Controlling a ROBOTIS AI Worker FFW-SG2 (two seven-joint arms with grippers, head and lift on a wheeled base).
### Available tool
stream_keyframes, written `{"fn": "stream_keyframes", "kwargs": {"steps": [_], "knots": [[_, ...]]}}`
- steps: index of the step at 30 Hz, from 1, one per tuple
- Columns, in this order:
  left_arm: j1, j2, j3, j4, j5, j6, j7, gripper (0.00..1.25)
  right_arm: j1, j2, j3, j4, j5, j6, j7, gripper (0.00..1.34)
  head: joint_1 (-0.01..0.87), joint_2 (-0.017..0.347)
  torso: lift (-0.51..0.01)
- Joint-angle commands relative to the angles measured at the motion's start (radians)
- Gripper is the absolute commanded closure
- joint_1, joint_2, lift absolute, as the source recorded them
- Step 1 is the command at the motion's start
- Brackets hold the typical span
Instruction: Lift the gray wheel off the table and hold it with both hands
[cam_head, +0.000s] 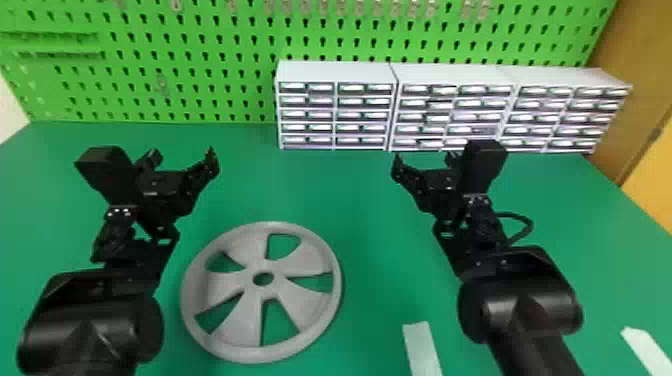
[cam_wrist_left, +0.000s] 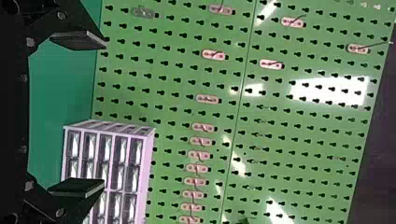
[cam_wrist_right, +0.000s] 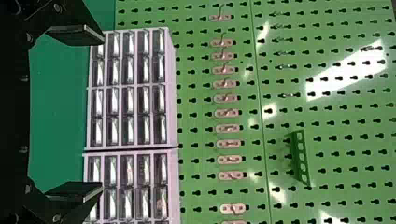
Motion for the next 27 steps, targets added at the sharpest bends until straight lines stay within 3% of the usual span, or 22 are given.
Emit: {"fn": "stream_keyframes", "kwargs": {"steps": [1, 15, 27], "knots": [[0.000, 0.000, 0.000, 0.000, 0.000, 0.000, 0.000, 0.23, -0.003, -0.002, 0.003, 0.000, 0.002, 0.002, 0.000, 0.19, 0.711, 0.015, -0.098], [0.000, 0.000, 0.003, -0.002, 0.000, 0.000, 0.000, 0.23, -0.018, -0.008, 0.017, 0.000, 0.005, 0.048, 0.000, 0.20, 0.711, 0.015, -0.098], [0.005, 0.000, 0.006, -0.006, -0.011, -0.002, 0.005, 0.23, -0.061, -0.014, 0.037, -0.132, -0.026, 0.413, -0.003, 0.19, 0.711, 0.015, -0.098]]}}
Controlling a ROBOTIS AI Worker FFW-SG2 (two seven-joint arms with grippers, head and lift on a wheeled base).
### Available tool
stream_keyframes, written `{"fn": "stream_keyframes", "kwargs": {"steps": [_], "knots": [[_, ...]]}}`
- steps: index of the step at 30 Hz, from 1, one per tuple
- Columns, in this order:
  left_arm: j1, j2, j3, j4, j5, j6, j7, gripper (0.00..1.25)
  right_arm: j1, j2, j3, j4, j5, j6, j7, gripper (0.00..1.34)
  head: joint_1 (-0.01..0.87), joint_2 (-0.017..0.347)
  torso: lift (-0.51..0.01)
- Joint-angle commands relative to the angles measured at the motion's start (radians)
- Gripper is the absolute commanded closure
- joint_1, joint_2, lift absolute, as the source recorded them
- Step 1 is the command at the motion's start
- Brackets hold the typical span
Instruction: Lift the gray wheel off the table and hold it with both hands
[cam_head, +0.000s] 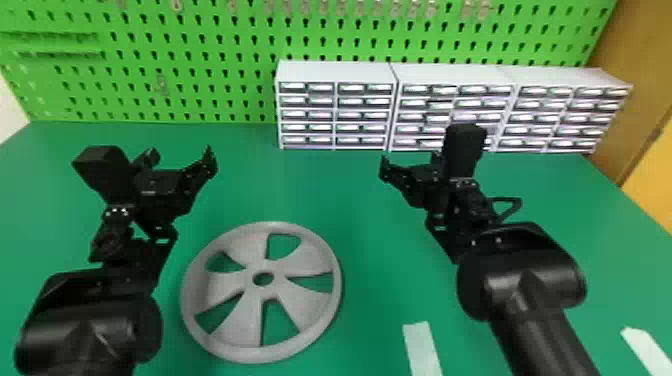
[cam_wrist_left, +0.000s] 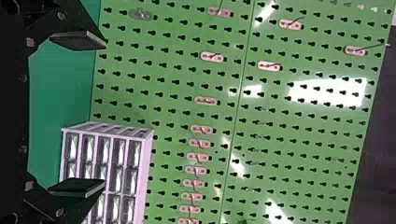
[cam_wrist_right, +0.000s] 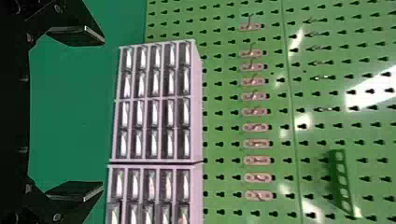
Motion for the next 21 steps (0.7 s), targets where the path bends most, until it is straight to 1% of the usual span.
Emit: {"fn": "stream_keyframes", "kwargs": {"steps": [1, 5, 7, 13, 15, 17, 19, 21], "knots": [[0.005, 0.000, 0.001, -0.003, -0.007, -0.001, 0.000, 0.23, -0.024, -0.001, 0.004, -0.061, -0.012, 0.167, -0.006, 0.19, 0.711, 0.015, -0.098], [0.006, 0.000, 0.003, -0.004, -0.008, -0.001, 0.000, 0.23, -0.040, -0.002, 0.030, -0.116, -0.034, 0.299, -0.064, 0.19, 0.711, 0.015, -0.098], [0.006, 0.000, 0.003, -0.006, -0.011, -0.001, 0.000, 0.23, -0.048, -0.005, 0.045, -0.135, -0.045, 0.339, -0.091, 0.19, 0.711, 0.015, -0.098], [0.008, 0.000, 0.001, -0.009, -0.036, -0.027, 0.000, 0.23, -0.071, -0.012, 0.096, -0.201, -0.120, 0.488, -0.221, 0.20, 0.711, 0.015, -0.098], [0.008, 0.000, 0.001, -0.009, -0.045, -0.044, 0.000, 0.23, -0.082, -0.013, 0.113, -0.215, -0.160, 0.543, -0.264, 0.20, 0.711, 0.015, -0.098], [0.011, 0.000, 0.001, -0.009, -0.054, -0.064, 0.000, 0.23, -0.096, -0.013, 0.128, -0.225, -0.213, 0.614, -0.325, 0.20, 0.711, 0.015, -0.098], [0.012, 0.002, 0.004, -0.009, -0.062, -0.070, 0.000, 0.23, -0.111, -0.009, 0.130, -0.227, -0.286, 0.690, -0.391, 0.20, 0.711, 0.015, -0.098], [0.014, 0.002, 0.006, -0.009, -0.065, -0.073, 0.000, 0.23, -0.126, -0.004, 0.126, -0.227, -0.347, 0.752, -0.431, 0.20, 0.711, 0.015, -0.098]]}}
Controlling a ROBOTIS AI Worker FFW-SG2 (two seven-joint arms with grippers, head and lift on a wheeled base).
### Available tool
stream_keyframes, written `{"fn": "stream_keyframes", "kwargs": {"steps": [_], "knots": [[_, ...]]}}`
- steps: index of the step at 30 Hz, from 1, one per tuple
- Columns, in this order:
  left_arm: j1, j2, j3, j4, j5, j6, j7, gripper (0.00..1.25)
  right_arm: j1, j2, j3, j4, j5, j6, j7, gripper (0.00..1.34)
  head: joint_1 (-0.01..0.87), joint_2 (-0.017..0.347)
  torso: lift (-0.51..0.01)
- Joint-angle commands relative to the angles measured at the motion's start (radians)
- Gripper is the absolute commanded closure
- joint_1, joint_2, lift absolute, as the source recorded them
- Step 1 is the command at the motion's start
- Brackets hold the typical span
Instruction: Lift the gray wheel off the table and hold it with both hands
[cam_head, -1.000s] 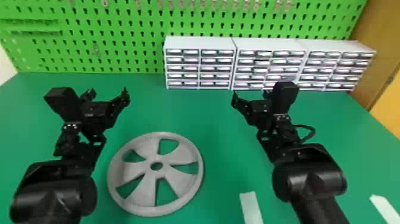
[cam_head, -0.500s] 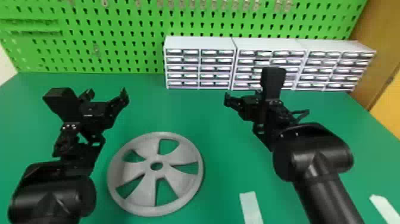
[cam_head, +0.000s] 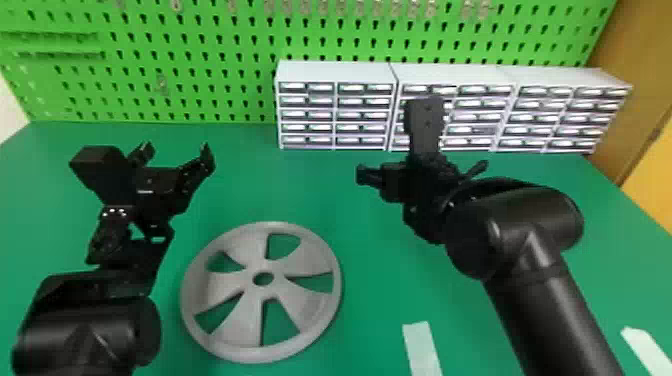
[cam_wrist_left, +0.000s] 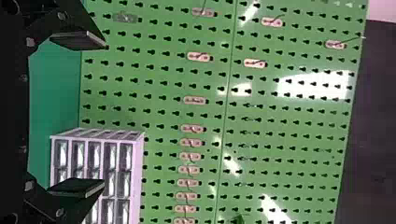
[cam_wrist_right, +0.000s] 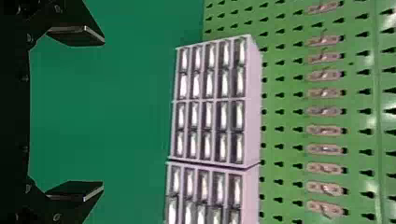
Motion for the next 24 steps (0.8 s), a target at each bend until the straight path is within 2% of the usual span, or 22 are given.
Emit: {"fn": "stream_keyframes", "kwargs": {"steps": [1, 10, 24], "knots": [[0.005, 0.001, 0.003, 0.000, -0.013, -0.013, 0.000, 0.23, -0.039, 0.009, 0.005, -0.004, -0.144, 0.160, -0.071, 0.20, 0.711, 0.015, -0.098], [0.010, 0.018, -0.001, -0.002, -0.016, -0.021, 0.000, 0.23, -0.082, 0.040, 0.022, 0.067, -0.293, 0.275, -0.104, 0.20, 0.711, 0.015, -0.098], [0.016, 0.035, -0.001, -0.005, -0.016, -0.050, 0.017, 0.23, -0.165, 0.037, 0.115, 0.203, -0.397, 0.394, -0.111, 0.21, 0.711, 0.015, -0.098]]}}
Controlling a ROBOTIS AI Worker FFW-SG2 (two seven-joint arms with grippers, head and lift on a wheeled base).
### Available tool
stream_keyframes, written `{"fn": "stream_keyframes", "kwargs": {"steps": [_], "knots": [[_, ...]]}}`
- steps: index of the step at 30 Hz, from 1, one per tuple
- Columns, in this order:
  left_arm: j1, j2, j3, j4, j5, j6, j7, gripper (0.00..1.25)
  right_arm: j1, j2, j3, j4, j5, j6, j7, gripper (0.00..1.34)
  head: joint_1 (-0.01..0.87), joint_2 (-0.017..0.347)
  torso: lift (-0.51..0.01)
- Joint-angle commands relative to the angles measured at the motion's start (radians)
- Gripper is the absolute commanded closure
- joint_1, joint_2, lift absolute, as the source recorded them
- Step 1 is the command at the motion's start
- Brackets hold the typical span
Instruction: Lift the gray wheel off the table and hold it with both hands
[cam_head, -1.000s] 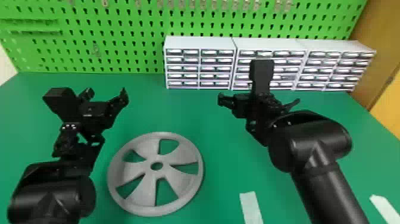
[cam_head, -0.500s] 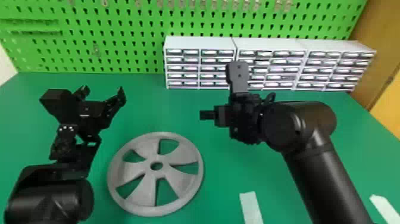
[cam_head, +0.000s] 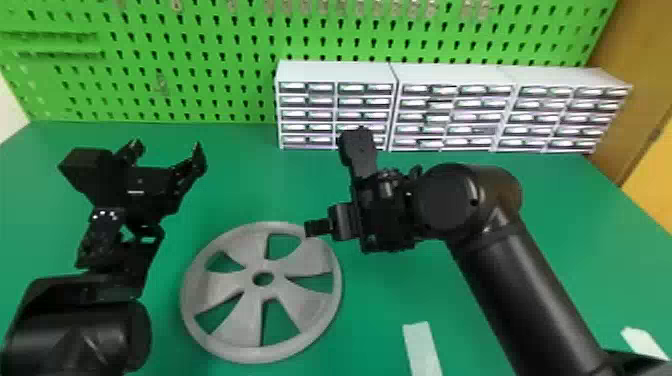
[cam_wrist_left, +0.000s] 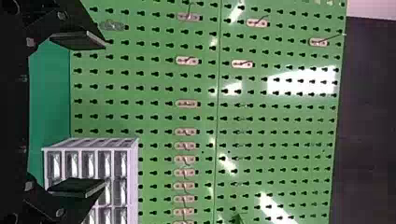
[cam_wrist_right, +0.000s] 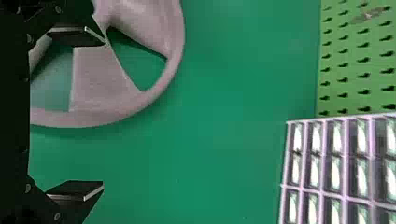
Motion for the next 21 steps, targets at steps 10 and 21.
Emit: {"fn": "stream_keyframes", "kwargs": {"steps": [10, 21], "knots": [[-0.002, 0.012, -0.014, -0.004, 0.001, -0.014, 0.012, 0.23, -0.035, 0.001, 0.042, 0.130, -0.060, 0.035, -0.002, 0.22, 0.711, 0.015, -0.098], [-0.006, 0.021, -0.023, -0.004, 0.001, -0.017, 0.015, 0.23, -0.045, 0.004, 0.072, 0.205, -0.084, 0.032, 0.000, 0.22, 0.711, 0.015, -0.098]]}}
